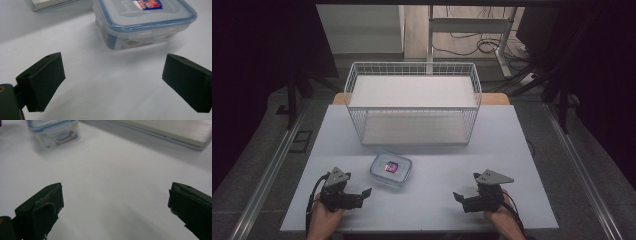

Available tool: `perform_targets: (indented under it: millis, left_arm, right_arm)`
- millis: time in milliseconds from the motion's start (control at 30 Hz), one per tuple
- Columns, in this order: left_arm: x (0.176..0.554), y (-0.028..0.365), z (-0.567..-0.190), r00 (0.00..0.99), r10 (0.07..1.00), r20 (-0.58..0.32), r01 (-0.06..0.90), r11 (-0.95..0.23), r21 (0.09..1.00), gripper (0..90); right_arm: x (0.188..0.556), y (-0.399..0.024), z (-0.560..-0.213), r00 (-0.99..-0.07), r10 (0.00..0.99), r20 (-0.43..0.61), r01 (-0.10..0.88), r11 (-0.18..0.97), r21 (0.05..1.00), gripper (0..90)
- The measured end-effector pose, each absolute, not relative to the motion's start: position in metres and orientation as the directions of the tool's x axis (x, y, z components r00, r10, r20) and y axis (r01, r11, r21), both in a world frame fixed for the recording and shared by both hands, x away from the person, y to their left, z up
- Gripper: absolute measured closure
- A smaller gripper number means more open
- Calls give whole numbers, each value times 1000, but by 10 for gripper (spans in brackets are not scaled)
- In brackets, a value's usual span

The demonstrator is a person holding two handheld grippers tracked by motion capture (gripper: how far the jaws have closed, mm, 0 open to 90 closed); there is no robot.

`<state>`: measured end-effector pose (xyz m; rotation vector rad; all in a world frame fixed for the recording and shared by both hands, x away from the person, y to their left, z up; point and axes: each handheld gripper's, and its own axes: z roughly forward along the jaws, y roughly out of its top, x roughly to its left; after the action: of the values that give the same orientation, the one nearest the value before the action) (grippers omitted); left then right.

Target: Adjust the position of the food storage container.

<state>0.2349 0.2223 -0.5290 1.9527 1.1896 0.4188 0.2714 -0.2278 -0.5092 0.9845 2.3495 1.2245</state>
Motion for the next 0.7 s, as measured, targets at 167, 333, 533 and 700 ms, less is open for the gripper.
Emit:
perform_targets:
  millis: [167,333,533,700]
  left_arm:
    - [240,223,-534,505,859,-91,615,-284,736,15]
    - [241,228,-531,512,849,-132,608,-249,754,15]
    - [244,230,-535,527,844,-97,615,-300,730,55]
    - [246,228,-532,538,840,-68,592,-318,741,104]
  right_arm:
    - [271,-221,-512,-730,683,-8,412,450,792,0]
    - [272,-222,-512,-711,703,-3,454,463,762,11]
    - [274,-222,-512,-698,715,37,507,457,731,17]
    - [275,-222,-511,-696,714,76,529,438,727,30]
